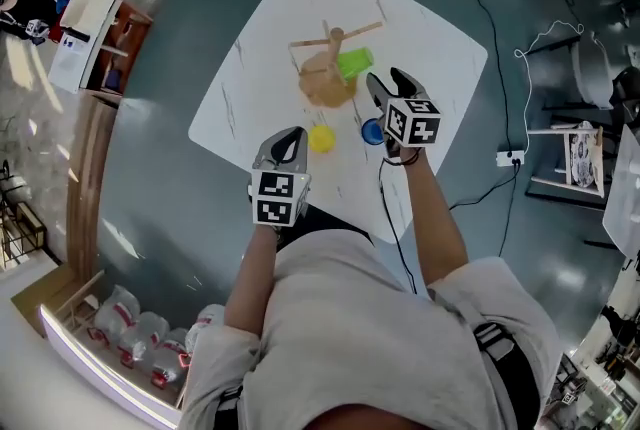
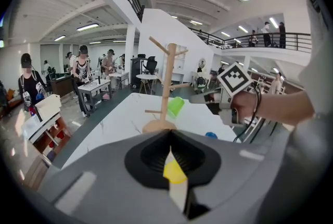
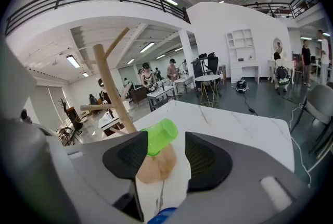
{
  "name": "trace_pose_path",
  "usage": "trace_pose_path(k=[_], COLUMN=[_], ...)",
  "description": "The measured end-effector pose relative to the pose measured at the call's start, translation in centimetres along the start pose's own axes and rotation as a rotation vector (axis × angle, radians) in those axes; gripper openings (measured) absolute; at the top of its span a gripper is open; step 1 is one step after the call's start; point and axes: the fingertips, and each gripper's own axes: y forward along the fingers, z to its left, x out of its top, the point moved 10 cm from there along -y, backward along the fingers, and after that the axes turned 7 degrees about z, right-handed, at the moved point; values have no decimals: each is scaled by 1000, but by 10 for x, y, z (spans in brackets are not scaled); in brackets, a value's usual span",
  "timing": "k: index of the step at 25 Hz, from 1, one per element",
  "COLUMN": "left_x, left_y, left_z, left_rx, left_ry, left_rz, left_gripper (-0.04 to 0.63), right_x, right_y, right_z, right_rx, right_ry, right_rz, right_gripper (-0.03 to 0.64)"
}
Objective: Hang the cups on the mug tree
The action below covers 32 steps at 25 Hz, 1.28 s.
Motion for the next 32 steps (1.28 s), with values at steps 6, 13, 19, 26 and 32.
trace_pose_path(k=[6,13,19,26,32], left_x=[-8,-30,-41,-47,-46], left_y=[7,24,32,41,54], left_z=[-1,-12,-18,-25,-29], left_rx=[-65,-132,-159,-149,-102], left_ry=[80,144,177,236,339], left_rz=[37,107,149,191,270], left_gripper=[3,3,3,3,38], right_x=[-26,-63,-85,-100,-96], right_y=[-46,-76,-88,-91,-90], right_z=[10,21,23,19,14], right_rx=[-94,-122,-152,-126,-118], right_ry=[12,48,72,107,103], right_rz=[-38,-22,1,21,31], right_gripper=[0,0,0,0,0])
